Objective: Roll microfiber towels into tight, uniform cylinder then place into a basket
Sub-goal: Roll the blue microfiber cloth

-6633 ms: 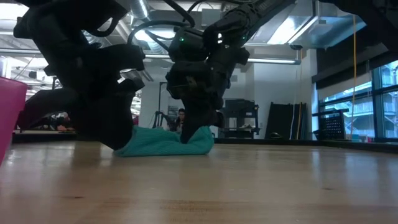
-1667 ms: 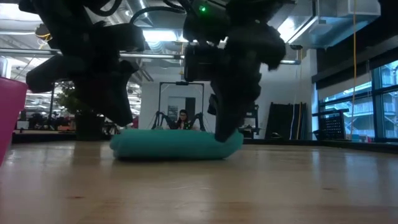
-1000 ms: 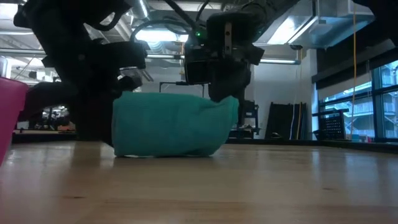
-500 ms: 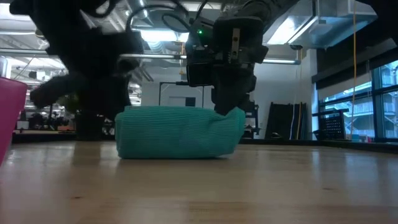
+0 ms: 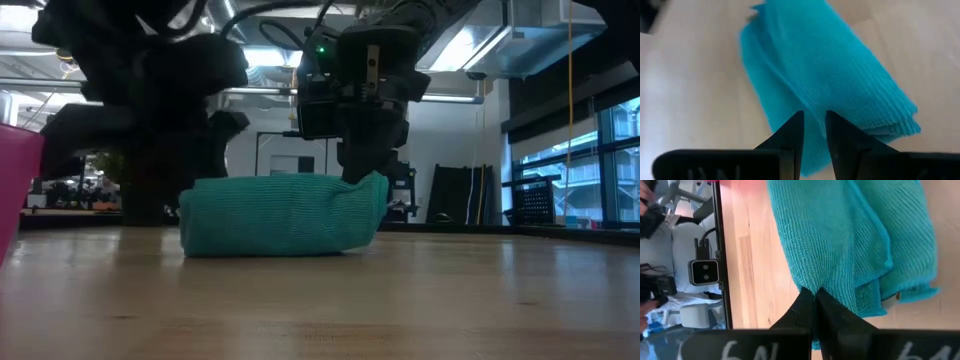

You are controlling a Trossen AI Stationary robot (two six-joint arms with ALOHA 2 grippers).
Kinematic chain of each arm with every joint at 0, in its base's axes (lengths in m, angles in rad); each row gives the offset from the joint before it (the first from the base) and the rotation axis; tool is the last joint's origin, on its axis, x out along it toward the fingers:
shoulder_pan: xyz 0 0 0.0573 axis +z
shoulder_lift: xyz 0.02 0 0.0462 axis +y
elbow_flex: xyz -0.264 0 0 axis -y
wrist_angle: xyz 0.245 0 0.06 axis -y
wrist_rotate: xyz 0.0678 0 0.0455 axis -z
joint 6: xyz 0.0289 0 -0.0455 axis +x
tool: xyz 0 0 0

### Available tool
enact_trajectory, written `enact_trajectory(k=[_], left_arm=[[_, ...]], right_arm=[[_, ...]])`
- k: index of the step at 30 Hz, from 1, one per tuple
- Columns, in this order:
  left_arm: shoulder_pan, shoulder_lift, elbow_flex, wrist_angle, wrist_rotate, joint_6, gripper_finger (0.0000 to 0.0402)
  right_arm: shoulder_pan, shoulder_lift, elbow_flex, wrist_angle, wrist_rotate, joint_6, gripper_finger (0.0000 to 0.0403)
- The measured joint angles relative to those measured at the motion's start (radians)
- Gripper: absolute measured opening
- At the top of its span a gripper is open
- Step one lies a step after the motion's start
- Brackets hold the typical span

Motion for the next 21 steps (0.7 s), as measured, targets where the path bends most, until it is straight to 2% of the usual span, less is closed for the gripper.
enact_trajectory(k=[3, 21], left_arm=[[-0.001, 0.028, 0.0, 0.026, 0.038, 0.001, 0.0069], [-0.002, 0.102, 0.004, 0.097, 0.059, 0.009, 0.0069]], right_arm=[[-0.005, 0.0, 0.0, 0.003, 0.0, 0.028, 0.0006], [-0.113, 0.009, 0.0, 0.056, -0.071, 0.143, 0.0006]])
